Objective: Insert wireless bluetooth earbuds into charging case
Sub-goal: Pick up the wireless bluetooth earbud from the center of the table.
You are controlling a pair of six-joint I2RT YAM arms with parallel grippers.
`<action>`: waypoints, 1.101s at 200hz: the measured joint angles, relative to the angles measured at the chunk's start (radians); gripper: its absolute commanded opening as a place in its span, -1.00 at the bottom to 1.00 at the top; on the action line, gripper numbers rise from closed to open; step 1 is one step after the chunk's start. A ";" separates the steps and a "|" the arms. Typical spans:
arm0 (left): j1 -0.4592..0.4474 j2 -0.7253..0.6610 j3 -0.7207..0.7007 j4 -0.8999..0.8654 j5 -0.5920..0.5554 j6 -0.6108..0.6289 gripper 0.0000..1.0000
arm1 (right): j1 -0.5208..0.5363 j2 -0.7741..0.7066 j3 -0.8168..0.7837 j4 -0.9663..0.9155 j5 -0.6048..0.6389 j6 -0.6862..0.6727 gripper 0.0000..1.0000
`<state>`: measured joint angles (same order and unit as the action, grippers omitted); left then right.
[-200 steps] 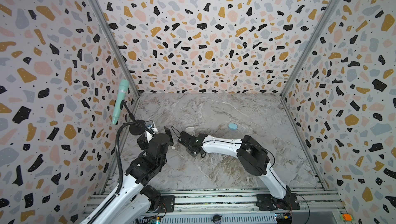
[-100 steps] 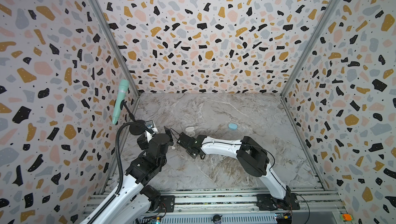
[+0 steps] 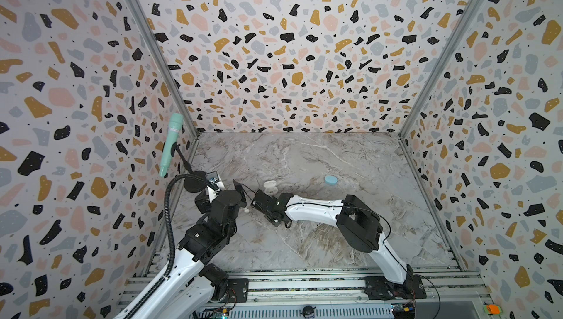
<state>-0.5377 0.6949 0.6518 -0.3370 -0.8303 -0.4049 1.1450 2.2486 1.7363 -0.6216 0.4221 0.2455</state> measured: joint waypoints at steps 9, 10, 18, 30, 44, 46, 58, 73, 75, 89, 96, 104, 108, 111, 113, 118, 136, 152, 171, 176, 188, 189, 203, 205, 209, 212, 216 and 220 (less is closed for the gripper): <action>0.000 0.000 0.000 0.000 0.000 0.000 1.00 | 0.000 0.000 0.000 -0.001 0.002 0.000 -0.46; 0.000 0.000 0.000 0.000 0.000 0.000 1.00 | 0.000 0.000 0.000 -0.001 0.002 0.000 -0.46; 0.000 0.000 0.000 0.000 0.000 0.000 0.99 | 0.000 0.000 0.000 -0.002 0.003 0.000 -0.46; 0.000 0.000 0.000 0.000 0.000 0.000 0.99 | 0.000 0.000 0.000 -0.006 0.006 0.000 -0.46; 0.000 0.000 0.000 0.000 0.000 0.000 0.99 | 0.000 0.000 0.000 -0.009 0.010 0.000 -0.46; 0.000 0.000 0.000 0.000 0.000 0.000 0.99 | 0.000 0.000 0.000 -0.010 0.011 0.000 -0.46; 0.000 0.000 0.000 0.000 0.000 0.000 0.99 | 0.000 0.000 0.000 -0.016 0.016 0.000 -0.46; 0.000 0.000 0.000 0.000 0.000 0.000 0.99 | 0.000 0.000 0.000 -0.022 0.020 0.000 -0.47; 0.000 0.000 0.000 0.000 0.000 0.000 0.99 | 0.000 0.000 0.000 -0.023 0.020 0.000 -0.47; 0.000 0.000 0.000 0.000 0.000 0.000 0.99 | 0.000 0.000 0.000 -0.026 0.020 0.000 -0.48; 0.000 0.000 0.000 0.000 0.000 0.000 0.99 | 0.000 0.000 0.000 -0.027 0.021 0.000 -0.48; 0.000 0.000 0.000 0.000 0.000 0.000 1.00 | 0.000 0.000 0.000 -0.028 0.021 0.000 -0.49; 0.000 0.000 0.000 0.000 0.000 0.000 1.00 | 0.000 0.000 0.000 -0.029 0.021 0.000 -0.51; 0.000 0.000 0.000 0.000 0.000 0.000 0.99 | 0.000 0.000 0.000 -0.030 0.021 0.000 -0.52; 0.000 0.000 0.000 0.000 0.000 0.000 0.99 | 0.000 0.000 0.000 -0.030 0.021 -0.001 -0.53; 0.000 0.000 0.000 0.000 0.000 0.000 0.99 | 0.000 0.000 0.000 -0.032 0.021 0.000 -0.53; 0.000 -0.001 0.000 0.000 0.000 0.000 0.99 | 0.000 0.000 0.000 -0.034 0.021 -0.001 -0.55; 0.000 -0.001 0.000 0.000 0.000 0.000 0.99 | 0.000 0.000 0.000 -0.034 0.021 -0.002 -0.55; 0.000 -0.001 0.000 0.000 0.000 0.000 0.99 | 0.000 0.000 0.000 -0.034 0.022 -0.002 -0.54; 0.000 -0.001 0.000 0.000 0.000 0.000 1.00 | 0.000 0.001 0.000 -0.034 0.023 -0.003 -0.54; 0.000 -0.001 0.000 0.000 0.000 0.000 0.99 | 0.000 0.002 0.001 -0.033 0.028 -0.005 -0.51; 0.000 -0.001 0.000 0.000 0.000 0.000 0.99 | 0.000 0.003 0.001 -0.033 0.029 -0.004 -0.51; 0.000 -0.001 0.000 0.000 0.000 0.000 0.99 | 0.000 0.007 0.005 -0.034 0.040 -0.005 -0.50; 0.000 -0.001 0.000 0.000 0.000 0.000 0.99 | 0.000 0.008 0.006 -0.034 0.042 -0.005 -0.50; 0.000 -0.001 0.000 0.000 0.000 0.000 0.99 | 0.000 0.010 0.008 -0.035 0.045 -0.006 -0.50; 0.000 -0.001 0.000 0.000 0.000 0.000 0.99 | 0.000 0.010 0.008 -0.034 0.046 -0.006 -0.50; 0.000 -0.001 0.000 0.000 0.001 0.000 0.99 | 0.000 0.011 0.009 -0.034 0.048 -0.006 -0.50; 0.000 -0.001 0.000 0.000 0.000 0.000 0.99 | 0.000 0.011 0.010 -0.034 0.049 -0.007 -0.50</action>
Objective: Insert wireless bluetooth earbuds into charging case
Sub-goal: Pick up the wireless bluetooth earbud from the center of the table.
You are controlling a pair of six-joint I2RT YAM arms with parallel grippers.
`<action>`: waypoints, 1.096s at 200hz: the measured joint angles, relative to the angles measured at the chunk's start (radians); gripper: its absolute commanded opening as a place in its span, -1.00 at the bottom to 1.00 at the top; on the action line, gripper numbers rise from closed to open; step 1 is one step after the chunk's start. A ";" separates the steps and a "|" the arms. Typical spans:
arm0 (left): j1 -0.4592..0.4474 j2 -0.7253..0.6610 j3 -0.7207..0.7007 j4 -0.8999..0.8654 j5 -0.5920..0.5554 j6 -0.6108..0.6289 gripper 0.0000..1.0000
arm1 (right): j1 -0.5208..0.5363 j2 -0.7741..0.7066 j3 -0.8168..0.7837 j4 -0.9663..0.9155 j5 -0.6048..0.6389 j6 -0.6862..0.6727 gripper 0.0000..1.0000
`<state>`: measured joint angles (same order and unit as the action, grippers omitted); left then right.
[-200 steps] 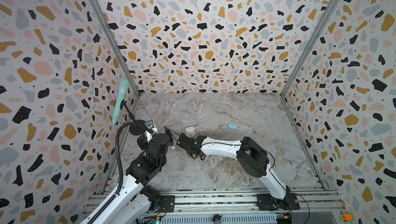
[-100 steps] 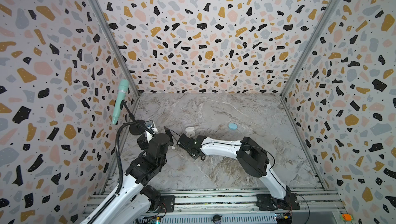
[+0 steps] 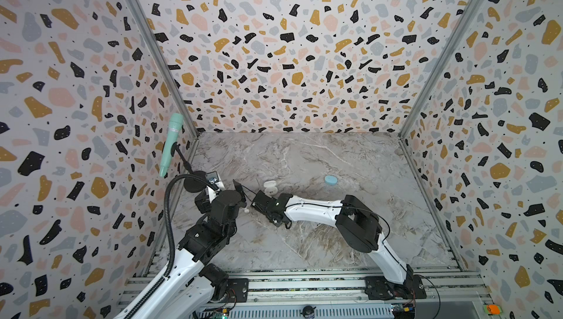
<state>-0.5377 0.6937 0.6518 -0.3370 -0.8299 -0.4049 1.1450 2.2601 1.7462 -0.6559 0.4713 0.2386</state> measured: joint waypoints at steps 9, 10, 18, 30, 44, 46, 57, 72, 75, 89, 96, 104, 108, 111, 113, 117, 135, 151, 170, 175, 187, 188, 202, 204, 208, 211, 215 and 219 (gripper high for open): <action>0.000 0.000 0.000 0.000 0.000 0.000 0.99 | 0.000 0.001 0.002 0.000 0.002 -0.002 -0.51; 0.000 0.000 0.000 0.000 0.000 0.000 0.99 | 0.000 0.002 0.002 0.000 0.003 -0.002 -0.51; 0.000 0.000 0.000 0.000 0.000 0.000 0.99 | 0.000 0.002 0.003 0.000 0.005 -0.002 -0.52; 0.000 0.000 0.000 0.000 0.001 0.000 1.00 | 0.000 0.003 0.003 0.000 0.005 -0.003 -0.53; 0.000 0.000 0.000 0.000 0.001 0.000 0.99 | -0.001 0.004 0.005 0.000 0.005 -0.006 -0.54; 0.000 0.000 0.000 0.000 0.001 0.000 0.99 | -0.001 0.004 0.005 0.000 0.005 -0.006 -0.54; 0.000 0.000 0.000 0.000 0.002 0.000 0.99 | -0.002 0.005 0.005 0.000 0.005 -0.008 -0.55; 0.000 0.000 0.000 0.000 0.002 0.000 0.99 | -0.004 0.006 0.007 0.000 0.003 -0.011 -0.58; 0.000 0.000 0.000 0.000 0.002 0.000 0.99 | -0.004 0.006 0.008 0.000 0.003 -0.011 -0.58; 0.000 0.000 0.000 0.000 0.002 0.000 1.00 | -0.008 0.006 0.008 0.000 -0.004 -0.013 -0.59; 0.000 0.000 0.000 0.000 0.002 0.000 0.99 | -0.010 0.006 0.009 0.000 -0.008 -0.013 -0.60; 0.000 0.001 0.000 0.000 0.002 0.000 0.99 | -0.013 0.006 0.009 0.001 -0.013 -0.014 -0.61; 0.000 0.002 0.000 0.000 0.002 0.000 0.99 | -0.014 0.005 0.009 0.002 -0.017 -0.014 -0.61; 0.000 0.002 0.000 0.000 0.002 0.000 0.99 | -0.015 0.005 0.009 0.002 -0.020 -0.013 -0.61; 0.000 0.002 0.000 0.000 0.002 0.000 0.99 | -0.016 0.005 0.009 0.002 -0.023 -0.014 -0.61; 0.000 0.002 0.000 0.000 0.002 0.000 0.99 | -0.018 0.004 0.009 0.003 -0.032 -0.013 -0.62; 0.001 0.003 0.000 0.000 0.002 0.000 1.00 | -0.035 -0.006 0.006 0.013 -0.076 -0.013 -0.63; 0.003 0.003 0.000 0.000 0.002 0.000 1.00 | -0.059 -0.027 -0.013 0.029 -0.136 -0.013 -0.63; 0.005 0.003 0.000 0.000 0.002 0.000 0.99 | -0.084 -0.050 -0.033 0.039 -0.195 -0.013 -0.63; 0.005 0.003 0.000 0.000 0.002 0.000 1.00 | -0.090 -0.056 -0.036 0.043 -0.206 -0.013 -0.63; 0.005 0.003 0.000 0.000 0.003 0.000 0.99 | -0.103 -0.069 -0.043 0.050 -0.227 -0.013 -0.63; 0.005 0.003 0.000 0.000 0.002 0.000 0.99 | -0.104 -0.070 -0.044 0.051 -0.229 -0.013 -0.63; 0.005 0.003 0.000 0.000 0.002 0.000 0.99 | -0.113 -0.087 -0.053 0.064 -0.253 -0.012 -0.64; 0.005 0.003 0.000 0.000 0.002 0.000 0.99 | -0.114 -0.091 -0.055 0.066 -0.257 -0.012 -0.64; 0.005 0.003 0.000 0.000 0.002 0.000 0.99 | -0.116 -0.096 -0.059 0.069 -0.264 -0.012 -0.64; 0.005 0.003 0.000 0.000 0.002 0.000 0.99 | -0.117 -0.101 -0.063 0.072 -0.269 -0.012 -0.64; 0.005 0.003 0.000 0.000 0.002 0.000 0.99 | -0.118 -0.107 -0.068 0.076 -0.275 -0.012 -0.63; 0.005 0.003 0.000 0.000 0.002 0.000 0.99 | -0.121 -0.115 -0.075 0.081 -0.283 -0.011 -0.63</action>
<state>-0.5327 0.6964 0.6518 -0.3370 -0.8276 -0.4049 1.0241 2.1452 1.6714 -0.5747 0.1886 0.2272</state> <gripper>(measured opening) 0.997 0.186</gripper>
